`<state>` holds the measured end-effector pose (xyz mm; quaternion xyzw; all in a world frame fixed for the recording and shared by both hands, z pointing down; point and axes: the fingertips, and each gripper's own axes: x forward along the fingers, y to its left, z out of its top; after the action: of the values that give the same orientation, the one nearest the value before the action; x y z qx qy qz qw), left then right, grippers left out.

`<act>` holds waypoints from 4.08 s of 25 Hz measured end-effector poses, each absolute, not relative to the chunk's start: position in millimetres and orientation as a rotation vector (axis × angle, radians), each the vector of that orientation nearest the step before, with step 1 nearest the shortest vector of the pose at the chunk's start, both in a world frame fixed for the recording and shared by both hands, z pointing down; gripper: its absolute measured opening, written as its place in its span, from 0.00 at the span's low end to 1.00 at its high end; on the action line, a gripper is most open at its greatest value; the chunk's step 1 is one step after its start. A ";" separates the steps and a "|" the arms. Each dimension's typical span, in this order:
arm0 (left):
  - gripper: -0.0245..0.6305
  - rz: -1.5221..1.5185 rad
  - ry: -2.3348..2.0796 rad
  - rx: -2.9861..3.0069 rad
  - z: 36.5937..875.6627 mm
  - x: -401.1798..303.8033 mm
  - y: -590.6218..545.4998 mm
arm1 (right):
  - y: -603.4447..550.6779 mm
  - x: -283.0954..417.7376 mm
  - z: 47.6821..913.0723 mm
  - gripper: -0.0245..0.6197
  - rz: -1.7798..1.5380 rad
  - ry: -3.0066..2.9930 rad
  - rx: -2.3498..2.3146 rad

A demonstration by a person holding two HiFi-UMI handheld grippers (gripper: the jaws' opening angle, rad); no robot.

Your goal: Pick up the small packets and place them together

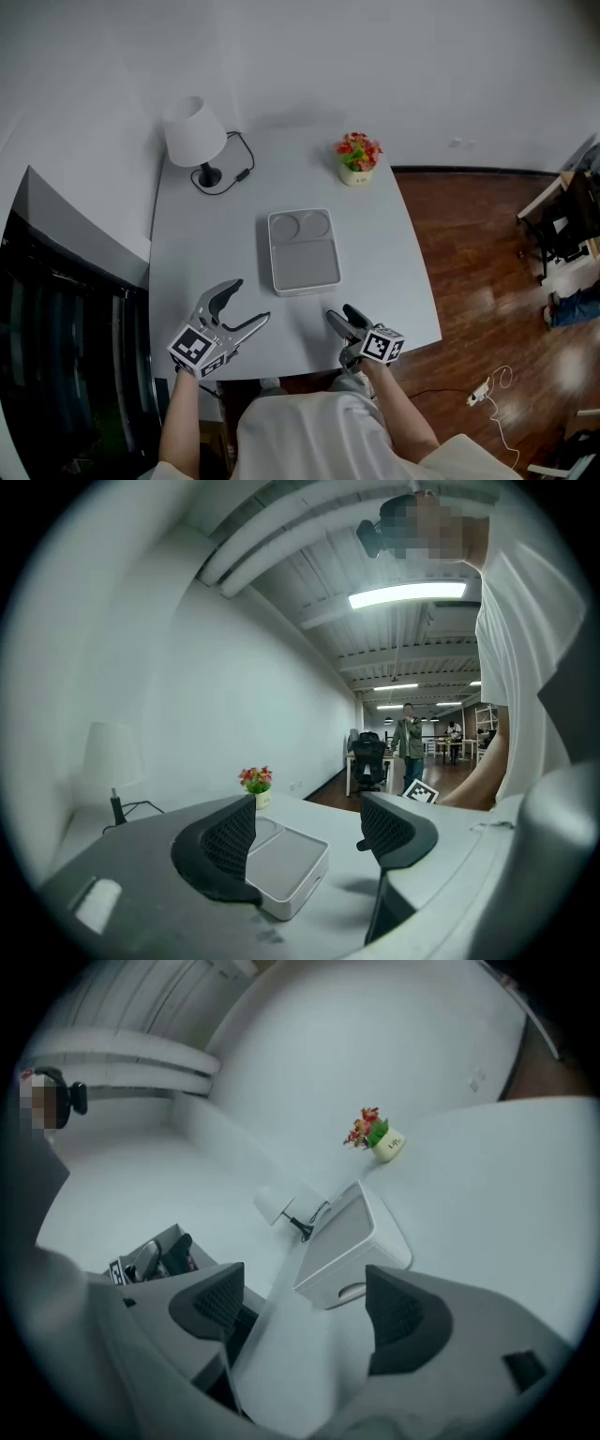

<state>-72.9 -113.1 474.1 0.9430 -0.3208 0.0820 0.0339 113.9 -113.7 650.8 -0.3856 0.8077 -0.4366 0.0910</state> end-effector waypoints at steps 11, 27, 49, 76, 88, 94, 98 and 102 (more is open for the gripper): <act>0.58 0.257 -1.033 2.848 482.3 -86.7 -113.4 | -143.1 84.0 698.3 0.66 -1.661 1.750 -1.028; 0.58 0.260 -1.074 2.793 492.0 -108.3 -112.3 | -175.3 63.2 726.0 0.66 -1.659 1.528 -0.995; 0.58 0.275 -1.091 2.763 499.9 -115.2 -116.1 | -187.8 62.2 736.9 0.44 -1.594 1.411 -0.953; 0.58 0.236 -1.071 2.776 504.9 -103.5 -104.8 | -112.3 69.6 744.5 0.34 -1.670 1.491 -1.032; 0.58 0.228 -1.062 2.798 503.0 -99.2 -98.0 | -89.2 64.8 750.0 0.33 -1.673 1.519 -1.059; 0.58 0.246 -1.090 2.789 501.5 -110.2 -90.6 | -109.1 67.7 754.3 0.40 -1.634 1.468 -1.080; 0.58 0.257 -1.116 2.770 504.6 -120.7 -86.4 | -109.0 60.9 744.4 0.31 -1.627 1.471 -1.063; 0.58 0.246 -1.115 2.769 505.0 -118.5 -85.0 | -95.9 57.0 745.2 0.31 -1.640 1.466 -1.059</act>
<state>-118.5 -85.0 505.0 0.9220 -0.3713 0.0817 0.0730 57.0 -95.9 745.2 -0.4075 0.5641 -0.6309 0.3432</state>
